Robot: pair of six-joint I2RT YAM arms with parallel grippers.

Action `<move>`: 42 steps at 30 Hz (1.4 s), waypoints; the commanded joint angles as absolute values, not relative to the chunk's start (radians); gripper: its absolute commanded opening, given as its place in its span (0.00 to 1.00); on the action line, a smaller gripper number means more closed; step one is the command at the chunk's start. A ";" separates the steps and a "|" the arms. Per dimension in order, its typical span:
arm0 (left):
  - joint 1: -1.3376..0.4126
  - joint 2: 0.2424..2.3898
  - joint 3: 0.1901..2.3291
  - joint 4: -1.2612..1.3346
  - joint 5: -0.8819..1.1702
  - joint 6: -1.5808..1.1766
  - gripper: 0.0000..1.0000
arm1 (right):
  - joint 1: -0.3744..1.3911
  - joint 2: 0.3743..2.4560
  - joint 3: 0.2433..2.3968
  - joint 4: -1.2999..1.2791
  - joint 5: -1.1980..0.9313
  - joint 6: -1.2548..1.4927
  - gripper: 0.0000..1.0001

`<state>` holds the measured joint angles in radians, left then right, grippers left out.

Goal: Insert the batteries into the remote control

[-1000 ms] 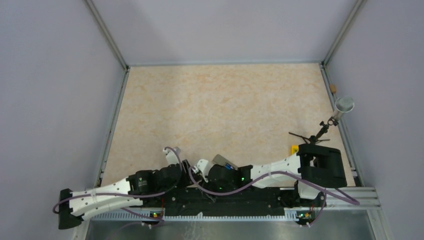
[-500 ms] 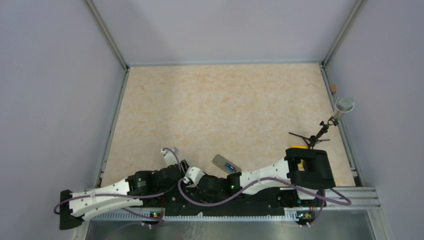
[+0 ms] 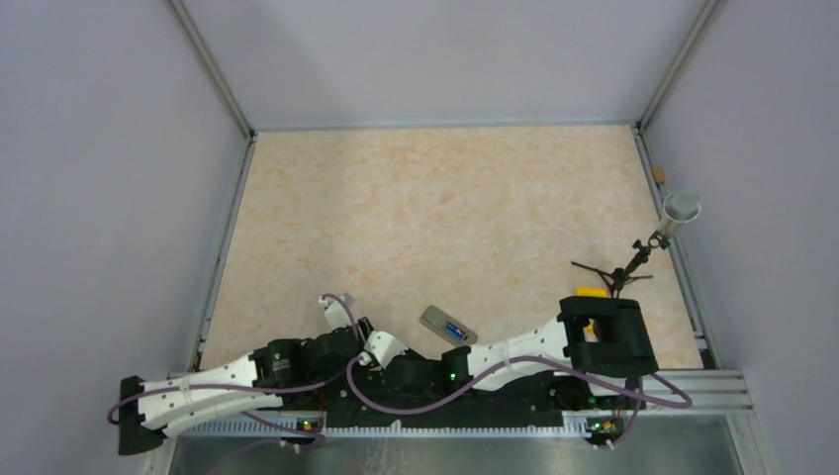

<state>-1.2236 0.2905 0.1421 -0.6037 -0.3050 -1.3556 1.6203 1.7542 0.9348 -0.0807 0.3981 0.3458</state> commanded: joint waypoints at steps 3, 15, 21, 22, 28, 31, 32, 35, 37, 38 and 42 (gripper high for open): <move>-1.224 0.295 0.139 -0.561 -0.331 -1.345 0.55 | 1.627 1.676 0.904 -0.105 0.480 0.376 0.03; -1.224 0.295 0.117 -0.337 -0.298 -1.268 0.52 | 1.513 1.447 0.773 -0.061 0.484 0.499 0.04; -1.224 0.287 0.081 -0.153 -0.247 -1.199 0.49 | 1.408 1.361 0.756 -0.030 0.491 0.574 0.04; -1.224 0.284 0.073 -0.127 -0.241 -1.191 0.49 | 1.396 1.357 0.764 -0.027 0.492 0.575 0.04; -1.224 0.291 0.044 0.050 -0.244 -1.124 0.55 | 1.341 1.347 0.798 -0.007 0.459 0.609 0.04; -1.224 0.303 0.034 0.100 -0.270 -1.122 0.56 | 1.332 1.336 0.797 0.038 0.449 0.625 0.04; -1.224 0.307 0.029 0.112 -0.286 -1.130 0.56 | 1.331 1.338 0.800 0.040 0.448 0.631 0.04; -1.224 0.325 0.005 0.204 -0.297 -1.146 0.55 | 1.331 1.341 0.801 0.064 0.439 0.650 0.04; -1.224 0.345 0.005 0.230 -0.301 -1.157 0.52 | 1.331 1.341 0.797 0.085 0.437 0.664 0.04; -1.224 0.359 0.005 0.235 -0.301 -1.160 0.51 | 1.330 1.340 0.796 0.092 0.436 0.669 0.04; -1.224 0.399 -0.026 0.267 -0.305 -1.179 0.48 | 1.330 1.344 0.797 0.106 0.436 0.683 0.04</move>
<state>-1.2236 0.3698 0.0166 0.1448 -0.2802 -1.1606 1.3361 1.3720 0.7544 0.0380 0.4477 0.6483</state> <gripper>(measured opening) 0.497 0.175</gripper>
